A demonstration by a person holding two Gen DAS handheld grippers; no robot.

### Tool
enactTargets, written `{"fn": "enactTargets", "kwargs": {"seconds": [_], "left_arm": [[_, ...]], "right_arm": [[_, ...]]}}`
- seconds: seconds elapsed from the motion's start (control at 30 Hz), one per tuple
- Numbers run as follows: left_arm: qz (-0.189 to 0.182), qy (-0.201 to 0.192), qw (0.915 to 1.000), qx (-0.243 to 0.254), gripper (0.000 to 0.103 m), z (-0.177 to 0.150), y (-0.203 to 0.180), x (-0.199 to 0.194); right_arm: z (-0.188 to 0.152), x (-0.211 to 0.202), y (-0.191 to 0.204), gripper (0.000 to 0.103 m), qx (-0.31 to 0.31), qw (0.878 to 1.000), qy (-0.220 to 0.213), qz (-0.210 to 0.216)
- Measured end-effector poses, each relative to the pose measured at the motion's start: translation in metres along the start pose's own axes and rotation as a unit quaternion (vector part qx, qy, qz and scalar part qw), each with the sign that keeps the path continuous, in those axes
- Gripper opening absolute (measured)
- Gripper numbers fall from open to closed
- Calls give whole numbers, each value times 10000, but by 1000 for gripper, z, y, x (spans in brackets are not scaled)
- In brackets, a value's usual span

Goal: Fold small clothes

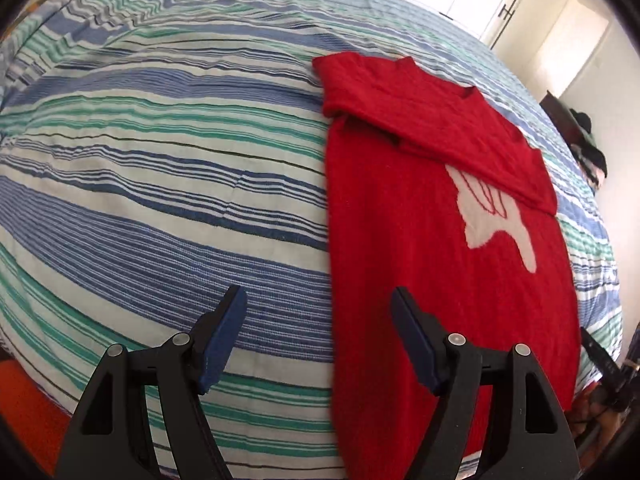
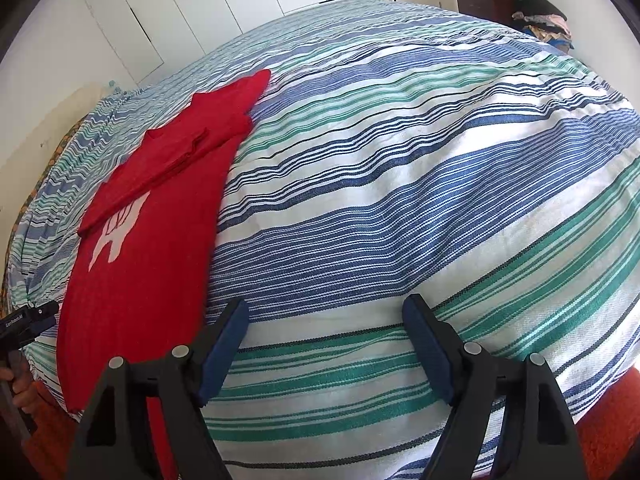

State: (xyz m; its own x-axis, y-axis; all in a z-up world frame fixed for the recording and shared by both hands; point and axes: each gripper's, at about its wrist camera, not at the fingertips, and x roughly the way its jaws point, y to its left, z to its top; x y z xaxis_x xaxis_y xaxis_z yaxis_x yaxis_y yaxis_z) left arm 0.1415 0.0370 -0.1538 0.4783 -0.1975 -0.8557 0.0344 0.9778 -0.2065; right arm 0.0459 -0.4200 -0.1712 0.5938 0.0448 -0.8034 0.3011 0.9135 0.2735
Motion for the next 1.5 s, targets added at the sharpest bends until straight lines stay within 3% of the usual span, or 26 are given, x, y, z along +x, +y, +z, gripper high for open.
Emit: {"fn": "enactTargets", "kwargs": {"seconds": [0.07,0.1,0.17,0.27,0.3,0.37,0.5,0.6,0.67,0.73,0.77,0.97,1.07,1.2,1.33,1.5], "left_arm": [[444,-6,9983,388,92,-19,-10,12],[693,-25,9965,467,92,-29,-12,18],[740,-257,9963,360,92,-33,-11,9],[848,-852,9925,235,94,-7,-3,-19],[981,-1102,9888,213,101,7,0,-25],[1177,-1276,9847,128,102,41,12,-20],[1595,-997,9818,-244,102,105,39,21],[1926,-374,9787,-610,102,121,66,66],[1796,231,9805,-769,103,113,86,100],[1588,-420,9823,-898,103,101,93,94],[1575,-479,9817,-962,103,101,94,93],[1374,-346,9842,-1066,103,116,108,101],[1393,-799,9827,-924,103,103,102,94],[1457,-758,9823,-901,103,109,100,96],[1468,-754,9821,-902,103,111,100,98],[1475,-753,9821,-899,103,111,99,98]], "right_arm": [[-1,1,2,81,-43,10000,-5,-55],[-1,1,3,81,-63,10000,-12,-73],[-1,0,4,81,-90,9999,-21,-84],[1,-17,6,77,-76,9995,-267,-134],[2,-25,8,77,-119,9988,-439,-169],[9,-32,11,77,-293,9971,-643,-298],[52,-23,4,78,-304,9964,-589,-533],[87,-24,-6,78,-170,9926,-825,-880],[105,-24,-12,78,8,9910,-932,-958],[118,-24,-18,79,174,9905,-938,-992],[124,-22,-21,79,229,9905,-904,-1015],[158,12,-40,92,82,9877,-517,-1471],[166,38,-67,92,563,9851,-326,-1595],[155,61,-94,99,1050,9767,-403,-1827],[141,74,-89,103,754,9743,-578,-2041],[145,81,-86,103,614,9708,-441,-2277]]}}
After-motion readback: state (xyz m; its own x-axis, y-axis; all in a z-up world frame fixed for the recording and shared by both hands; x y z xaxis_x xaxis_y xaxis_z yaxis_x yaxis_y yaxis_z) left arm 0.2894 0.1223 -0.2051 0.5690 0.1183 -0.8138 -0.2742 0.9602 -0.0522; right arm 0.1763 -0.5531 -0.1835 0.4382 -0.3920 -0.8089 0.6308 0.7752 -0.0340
